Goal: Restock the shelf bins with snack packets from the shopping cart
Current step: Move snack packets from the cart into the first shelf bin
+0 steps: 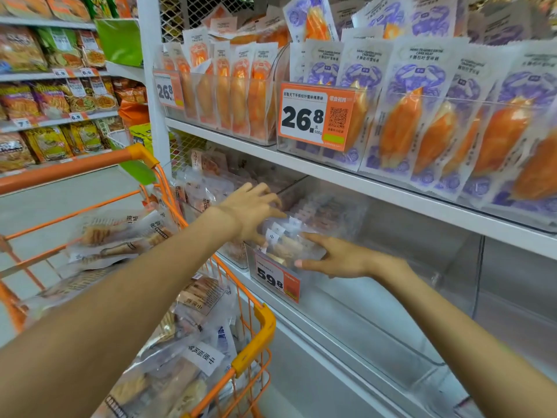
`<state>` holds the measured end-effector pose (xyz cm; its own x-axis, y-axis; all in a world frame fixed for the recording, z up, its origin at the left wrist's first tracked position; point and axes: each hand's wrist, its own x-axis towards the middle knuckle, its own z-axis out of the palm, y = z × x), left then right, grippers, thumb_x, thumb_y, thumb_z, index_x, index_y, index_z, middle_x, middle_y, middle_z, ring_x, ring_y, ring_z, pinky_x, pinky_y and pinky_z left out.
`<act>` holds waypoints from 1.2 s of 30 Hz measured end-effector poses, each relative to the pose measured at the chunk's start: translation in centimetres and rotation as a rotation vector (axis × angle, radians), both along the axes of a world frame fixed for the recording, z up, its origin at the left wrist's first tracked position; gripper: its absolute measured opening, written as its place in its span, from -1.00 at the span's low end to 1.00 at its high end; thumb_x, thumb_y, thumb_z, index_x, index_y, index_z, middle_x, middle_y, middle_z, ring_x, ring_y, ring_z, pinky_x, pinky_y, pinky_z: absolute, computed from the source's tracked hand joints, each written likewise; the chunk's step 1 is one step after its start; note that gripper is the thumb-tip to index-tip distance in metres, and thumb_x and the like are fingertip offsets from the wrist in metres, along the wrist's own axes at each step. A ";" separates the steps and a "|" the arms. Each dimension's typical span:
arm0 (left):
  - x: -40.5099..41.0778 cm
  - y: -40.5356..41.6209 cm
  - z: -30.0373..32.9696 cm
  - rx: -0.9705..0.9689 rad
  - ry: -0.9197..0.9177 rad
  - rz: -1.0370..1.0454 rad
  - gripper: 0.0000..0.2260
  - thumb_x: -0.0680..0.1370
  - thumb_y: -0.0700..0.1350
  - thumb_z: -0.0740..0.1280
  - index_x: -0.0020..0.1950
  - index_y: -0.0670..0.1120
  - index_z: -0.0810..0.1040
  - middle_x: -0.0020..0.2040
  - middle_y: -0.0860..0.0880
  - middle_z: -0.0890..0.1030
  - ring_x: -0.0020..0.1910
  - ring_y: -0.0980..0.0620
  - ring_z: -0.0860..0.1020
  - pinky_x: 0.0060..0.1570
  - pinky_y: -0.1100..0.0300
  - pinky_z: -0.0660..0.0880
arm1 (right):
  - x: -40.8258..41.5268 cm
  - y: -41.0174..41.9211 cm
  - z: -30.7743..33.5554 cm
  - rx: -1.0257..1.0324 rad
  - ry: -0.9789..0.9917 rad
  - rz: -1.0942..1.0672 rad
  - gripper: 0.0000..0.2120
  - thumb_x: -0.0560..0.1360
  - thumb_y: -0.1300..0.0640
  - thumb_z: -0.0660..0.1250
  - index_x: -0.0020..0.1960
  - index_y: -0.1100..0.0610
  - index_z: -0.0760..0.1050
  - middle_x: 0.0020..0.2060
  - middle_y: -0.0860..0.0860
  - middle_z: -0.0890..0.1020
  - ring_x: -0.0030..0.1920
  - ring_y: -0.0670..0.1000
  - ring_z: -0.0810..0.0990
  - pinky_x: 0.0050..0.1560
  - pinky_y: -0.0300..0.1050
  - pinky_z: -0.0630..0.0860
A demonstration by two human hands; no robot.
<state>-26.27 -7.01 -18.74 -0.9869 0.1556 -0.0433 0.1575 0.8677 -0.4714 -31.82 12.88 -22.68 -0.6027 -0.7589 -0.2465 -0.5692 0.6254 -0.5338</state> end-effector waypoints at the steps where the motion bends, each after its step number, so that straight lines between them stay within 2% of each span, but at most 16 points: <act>1: -0.3 0.3 0.2 -0.010 -0.008 -0.018 -0.34 0.50 0.27 0.27 0.54 0.12 0.16 0.46 0.06 0.28 0.39 -0.03 0.19 0.25 0.09 0.20 | -0.2 0.1 0.4 0.050 0.070 0.014 -0.28 0.51 -0.13 0.32 0.55 0.04 0.09 0.45 0.05 0.33 0.05 0.05 0.50 0.14 -0.16 0.42; 3: -0.8 1.1 0.3 -0.036 -0.067 -0.016 -0.34 0.49 0.27 0.28 0.53 0.12 0.17 0.44 0.05 0.35 0.38 0.00 0.22 0.21 0.10 0.20 | -0.2 -0.2 0.5 0.097 0.271 0.030 -0.35 0.51 -0.07 0.35 0.51 0.09 0.22 0.37 0.10 0.44 0.19 0.13 0.51 0.19 -0.14 0.39; 5: -1.2 1.8 0.2 -0.055 -0.130 0.010 -0.37 0.48 0.27 0.30 0.49 0.14 0.25 0.39 0.02 0.41 0.38 0.01 0.25 0.19 0.12 0.20 | -0.1 -1.0 -0.4 0.106 0.365 0.052 -0.41 0.49 0.02 0.39 0.46 0.06 0.31 0.28 0.12 0.50 0.22 0.14 0.49 0.14 -0.13 0.40; 9: -1.9 2.4 0.5 -0.074 -0.210 0.063 -0.45 0.46 0.29 0.31 0.39 0.10 0.43 0.30 0.01 0.48 0.33 0.03 0.34 0.18 0.15 0.20 | -0.7 -1.9 -1.8 0.086 0.367 0.063 -0.43 0.43 0.11 0.42 0.42 -0.03 0.38 0.25 0.09 0.52 0.22 0.14 0.50 0.11 -0.11 0.42; 12: -2.3 2.6 0.3 -0.076 -0.302 0.159 -0.45 0.50 0.27 0.27 0.42 0.05 0.40 0.31 0.00 0.49 0.32 0.01 0.37 0.30 0.14 0.16 | -1.1 -2.1 -1.4 0.067 0.335 0.071 -0.48 0.43 0.18 0.43 0.37 0.02 0.45 0.10 0.11 0.60 0.04 0.12 0.56 0.11 -0.11 0.48; 14: -2.5 2.9 0.1 -0.081 -0.339 0.201 -0.46 0.53 0.24 0.26 0.45 0.03 0.36 0.33 -0.02 0.47 0.33 -0.02 0.36 0.32 0.15 0.17 | -1.2 -2.4 -1.3 0.054 0.327 0.069 -0.51 0.42 0.21 0.44 0.33 0.05 0.48 -0.08 0.09 0.60 -0.09 0.07 0.56 0.10 -0.08 0.51; 16: -2.7 3.2 0.0 -0.091 -0.356 0.218 -0.46 0.54 0.21 0.26 0.47 0.03 0.31 0.36 -0.02 0.44 0.36 -0.05 0.34 0.33 0.14 0.18 | -1.2 -2.6 -1.4 0.055 0.344 0.076 -0.51 0.42 0.20 0.45 0.33 0.07 0.48 -0.20 0.02 0.52 -0.05 0.08 0.58 0.08 -0.09 0.50; 18: -2.9 3.6 -0.4 -0.121 -0.373 0.226 -0.45 0.55 0.19 0.25 0.49 0.03 0.28 0.37 -0.02 0.44 0.36 -0.06 0.35 0.35 0.12 0.19 | -1.3 -2.6 -1.4 0.081 0.357 0.093 -0.46 0.43 0.15 0.45 0.38 0.07 0.43 -0.07 0.03 0.58 0.12 0.11 0.56 0.15 -0.09 0.48; 19: -3.1 3.7 -0.7 -0.137 -0.382 0.226 -0.45 0.56 0.19 0.25 0.49 0.03 0.28 0.37 -0.02 0.44 0.37 -0.06 0.35 0.36 0.10 0.18 | -1.5 -2.5 -1.4 0.103 0.360 0.099 -0.41 0.43 0.11 0.45 0.42 0.07 0.38 0.11 0.07 0.59 0.23 0.11 0.51 0.21 -0.08 0.44; 20: -3.3 3.6 -0.8 -0.151 -0.388 0.230 -0.46 0.56 0.19 0.25 0.49 0.03 0.28 0.37 -0.03 0.44 0.37 -0.06 0.36 0.38 0.08 0.19 | -1.5 -2.2 -1.3 0.119 0.356 0.100 -0.35 0.43 0.06 0.45 0.46 0.07 0.31 0.29 0.08 0.52 0.32 0.11 0.45 0.28 -0.08 0.40; 22: -3.0 3.3 -0.9 -0.122 -0.392 0.257 -0.47 0.57 0.18 0.25 0.50 0.04 0.26 0.39 -0.06 0.41 0.37 -0.09 0.35 0.39 0.02 0.27 | -1.3 -1.4 -0.8 0.111 0.336 0.090 -0.26 0.43 -0.04 0.44 0.51 0.05 0.22 0.40 0.06 0.41 0.35 0.10 0.41 0.28 -0.12 0.37; 25: -1.6 3.2 0.2 -0.004 -0.323 0.217 -0.44 0.55 0.14 0.30 0.50 0.03 0.25 0.37 -0.07 0.43 0.32 -0.12 0.41 0.27 0.04 0.39 | -0.9 -0.5 0.0 -0.016 0.333 0.065 -0.34 0.48 -0.15 0.36 0.49 0.05 0.26 0.38 0.04 0.43 0.24 0.07 0.50 0.15 -0.20 0.35; 27: -0.5 3.4 0.9 0.031 -0.210 0.150 -0.48 0.55 0.09 0.34 0.47 0.01 0.31 0.34 -0.07 0.47 0.28 -0.11 0.45 0.16 0.08 0.40 | -0.5 -0.5 0.2 -0.054 0.365 0.032 -0.43 0.52 -0.15 0.30 0.45 0.06 0.34 0.34 0.03 0.48 0.20 0.08 0.53 0.14 -0.15 0.39; 30: 0.3 3.8 0.8 -0.057 -0.072 0.063 -0.65 0.58 0.03 0.30 0.35 -0.03 0.44 0.27 -0.07 0.52 0.23 -0.11 0.50 0.04 0.11 0.39 | 0.0 -1.0 -0.3 -0.042 0.444 -0.018 -0.58 0.54 -0.05 0.30 0.35 0.08 0.47 0.26 0.06 0.54 0.16 0.11 0.54 0.10 -0.08 0.45; 33: 0.7 3.8 -0.1 -0.123 -0.068 0.037 -0.76 0.63 0.01 0.22 0.21 -0.08 0.48 0.19 -0.09 0.54 0.17 -0.12 0.52 -0.06 0.14 0.31 | 0.2 -1.6 -1.1 -0.089 0.472 -0.072 -0.71 0.53 0.06 0.33 0.25 0.04 0.56 0.19 0.08 0.57 0.13 0.13 0.56 -0.01 -0.13 0.40; 36: 0.8 3.3 -0.4 -0.084 -0.084 0.031 -0.78 0.63 0.01 0.20 0.17 -0.06 0.52 0.15 -0.09 0.57 0.14 -0.12 0.54 -0.03 0.12 0.37 | -0.1 -1.8 -1.6 -0.135 0.433 -0.126 -0.78 0.50 0.12 0.36 0.14 0.04 0.63 0.12 0.07 0.64 0.10 0.13 0.58 0.01 -0.08 0.48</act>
